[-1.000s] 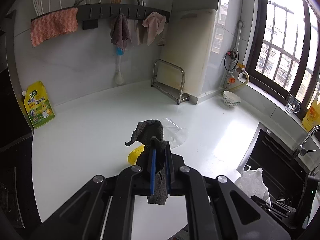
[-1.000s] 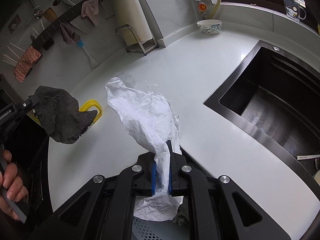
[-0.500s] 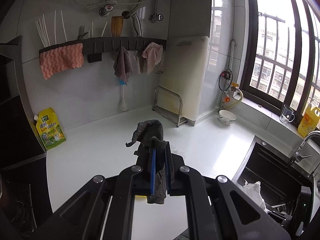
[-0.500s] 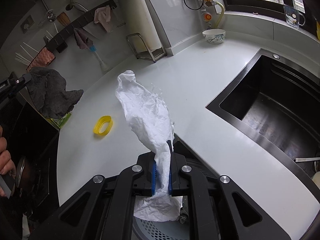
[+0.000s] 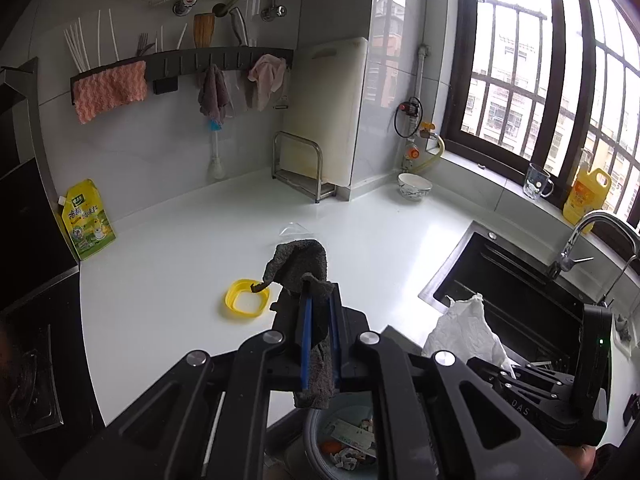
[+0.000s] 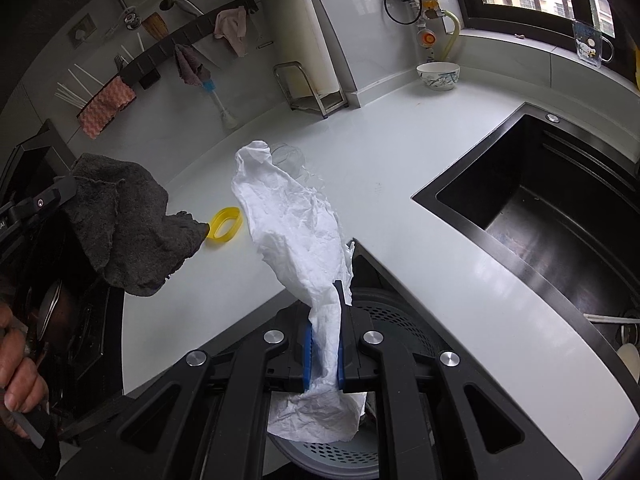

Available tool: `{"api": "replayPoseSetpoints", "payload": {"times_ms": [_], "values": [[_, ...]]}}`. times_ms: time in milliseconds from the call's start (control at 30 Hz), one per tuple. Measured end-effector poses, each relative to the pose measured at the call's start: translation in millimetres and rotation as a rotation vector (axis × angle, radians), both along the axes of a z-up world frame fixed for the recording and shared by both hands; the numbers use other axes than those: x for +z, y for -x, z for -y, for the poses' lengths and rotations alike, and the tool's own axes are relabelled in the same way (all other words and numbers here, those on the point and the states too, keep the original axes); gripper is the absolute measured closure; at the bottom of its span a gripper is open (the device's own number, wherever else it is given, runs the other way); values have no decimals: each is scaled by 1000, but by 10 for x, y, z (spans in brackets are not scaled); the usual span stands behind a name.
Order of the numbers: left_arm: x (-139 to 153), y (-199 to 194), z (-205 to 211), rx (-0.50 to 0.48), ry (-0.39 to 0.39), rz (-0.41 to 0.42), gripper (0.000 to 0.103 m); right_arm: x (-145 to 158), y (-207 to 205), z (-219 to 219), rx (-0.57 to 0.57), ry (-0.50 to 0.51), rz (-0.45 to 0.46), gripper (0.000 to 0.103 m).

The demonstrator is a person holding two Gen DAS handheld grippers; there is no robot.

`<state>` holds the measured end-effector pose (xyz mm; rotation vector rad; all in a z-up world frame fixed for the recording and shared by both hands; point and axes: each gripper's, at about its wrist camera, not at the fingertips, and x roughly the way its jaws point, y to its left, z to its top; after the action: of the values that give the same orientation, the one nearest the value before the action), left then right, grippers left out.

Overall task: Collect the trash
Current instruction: 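Carry the black cloth and white bag over the wastebasket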

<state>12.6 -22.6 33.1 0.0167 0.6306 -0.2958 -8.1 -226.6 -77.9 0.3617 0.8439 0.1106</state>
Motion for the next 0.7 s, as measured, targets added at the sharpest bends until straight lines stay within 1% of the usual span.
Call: {"api": "replayPoseSetpoints", "payload": {"times_ms": [167,300,467,700], "values": [[-258,297,184,-45,-11,-50,95,-142,133,-38,29,-4,-32,95],[-498,421,316,-66,-23,-98,95,-298,210,-61,43,-10,-62,95],[-812,453,431,-81,-34,-166,95,-554,215,-63,56,-19,-117,95],[-1229,427,572,-95,-63,-237,95,-855,168,-60,62,-42,-167,95]]}}
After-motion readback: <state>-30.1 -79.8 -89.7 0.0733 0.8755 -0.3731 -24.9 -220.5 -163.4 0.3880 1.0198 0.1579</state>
